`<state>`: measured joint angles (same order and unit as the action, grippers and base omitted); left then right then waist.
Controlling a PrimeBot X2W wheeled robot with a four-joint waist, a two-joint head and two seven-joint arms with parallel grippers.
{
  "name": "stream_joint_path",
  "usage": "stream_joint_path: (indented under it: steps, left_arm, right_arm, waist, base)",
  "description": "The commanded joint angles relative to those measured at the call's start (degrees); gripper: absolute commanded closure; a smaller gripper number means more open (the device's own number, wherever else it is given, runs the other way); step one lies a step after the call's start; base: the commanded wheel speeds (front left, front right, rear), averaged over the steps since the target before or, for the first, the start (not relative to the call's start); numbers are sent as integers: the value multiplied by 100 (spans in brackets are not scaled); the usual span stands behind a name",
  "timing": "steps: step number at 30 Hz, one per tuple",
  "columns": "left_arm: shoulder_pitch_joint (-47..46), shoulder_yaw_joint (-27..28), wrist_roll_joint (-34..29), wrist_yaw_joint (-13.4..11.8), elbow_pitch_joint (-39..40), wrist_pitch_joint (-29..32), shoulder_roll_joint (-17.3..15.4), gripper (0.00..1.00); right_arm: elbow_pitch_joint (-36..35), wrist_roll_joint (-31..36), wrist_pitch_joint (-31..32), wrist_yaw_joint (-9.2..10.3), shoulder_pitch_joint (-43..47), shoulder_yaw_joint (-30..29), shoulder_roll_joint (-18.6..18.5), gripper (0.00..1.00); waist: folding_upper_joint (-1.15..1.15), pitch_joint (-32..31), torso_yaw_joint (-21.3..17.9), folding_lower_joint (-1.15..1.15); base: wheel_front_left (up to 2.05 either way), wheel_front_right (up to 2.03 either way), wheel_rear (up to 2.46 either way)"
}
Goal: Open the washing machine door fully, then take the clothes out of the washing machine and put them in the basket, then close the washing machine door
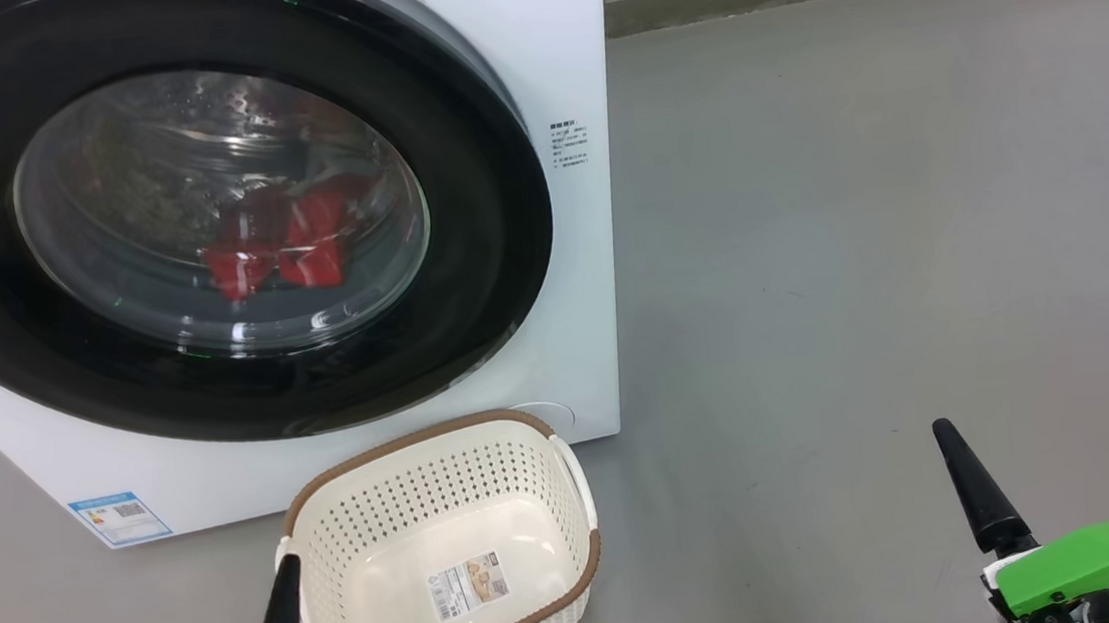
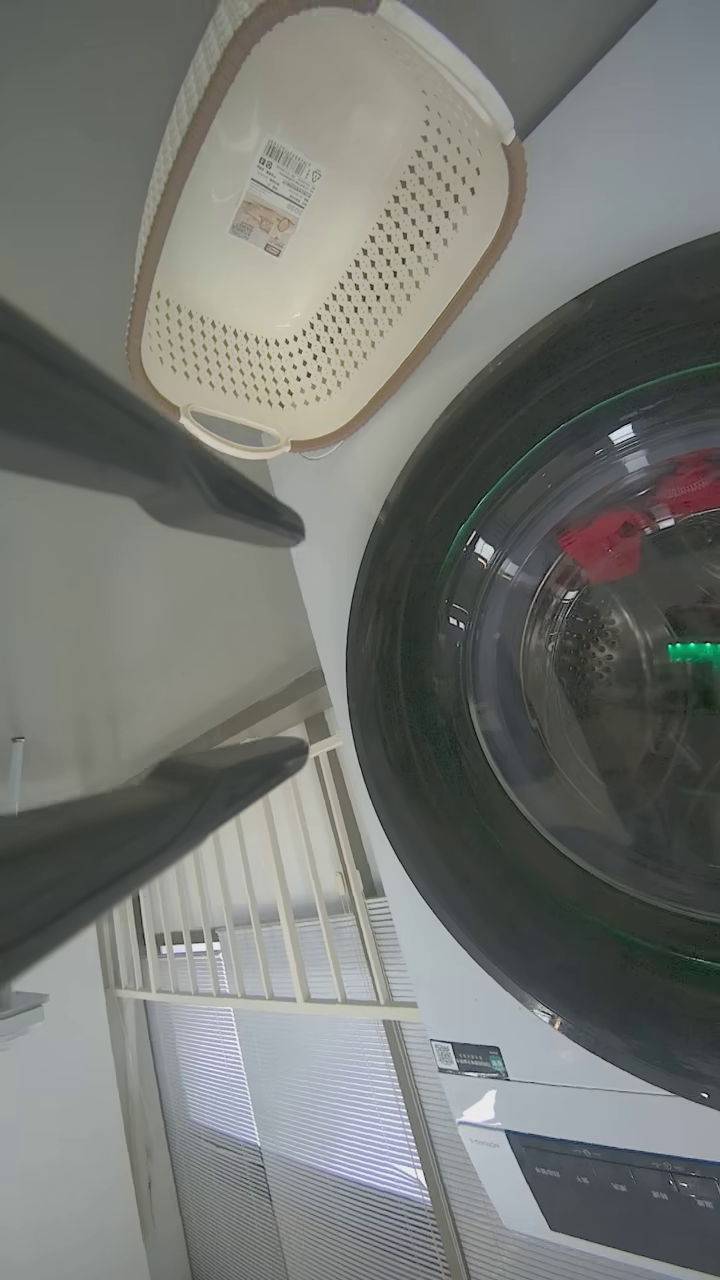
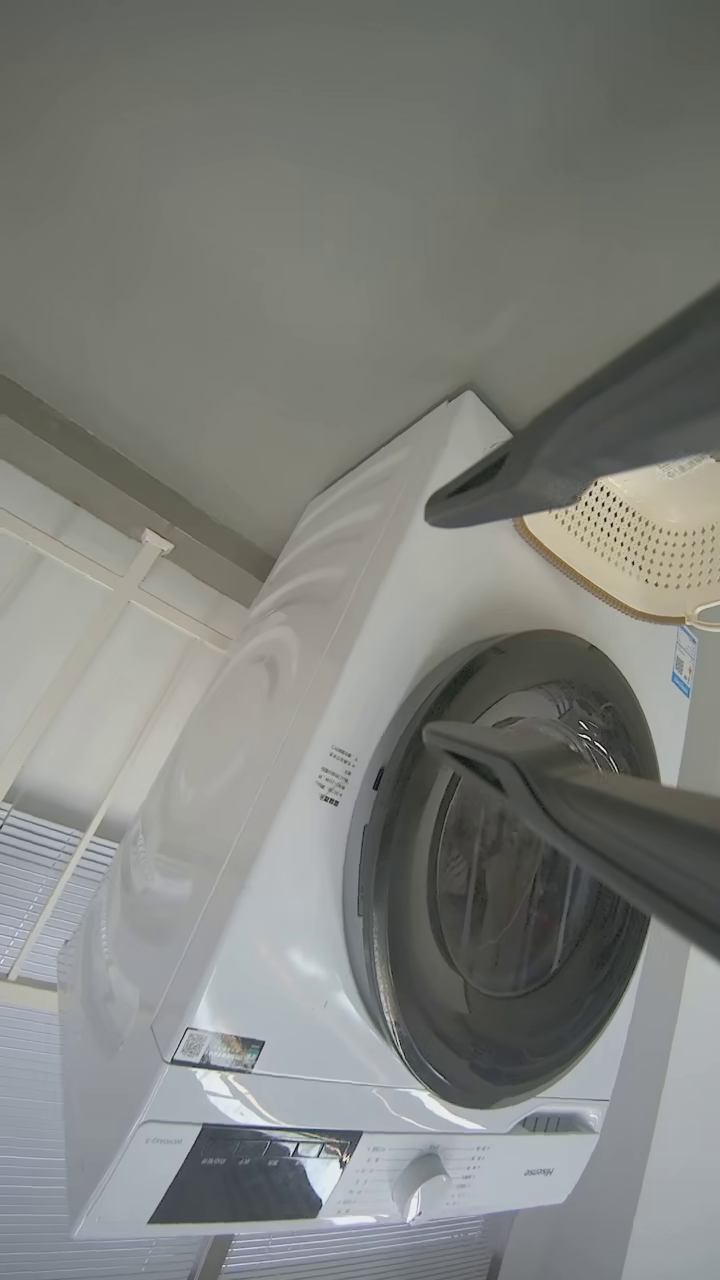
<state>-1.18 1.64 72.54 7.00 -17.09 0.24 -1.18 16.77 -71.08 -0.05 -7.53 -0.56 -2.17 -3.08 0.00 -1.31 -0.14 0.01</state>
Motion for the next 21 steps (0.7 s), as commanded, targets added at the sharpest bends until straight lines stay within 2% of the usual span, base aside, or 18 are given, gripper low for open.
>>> stream_joint_path:
  steps: [1, 14, 21]
  left_arm:
    - [-198, 43, -189, 16, 164, -83, -120, 0]
    - [-201, 88, -1432, 21, 312, -304, -122, 0]
    - [-190, 104, -1901, 23, 417, -406, -105, 0]
  right_arm:
    - [-186, 181, -64, 1, -277, 90, -81, 0]
    - [-313, 1183, -283, 1, -304, 242, -118, 0]
    - [-395, 1619, -384, 1, -307, 232, -105, 0]
  waist:
    - [0, -5, 0, 0]
    - [0, -46, -7, 0]
    - [0, -68, -19, 0]
  base:
    - [0, 0, 0]
    - [0, 0, 0]
    - [0, 0, 0]
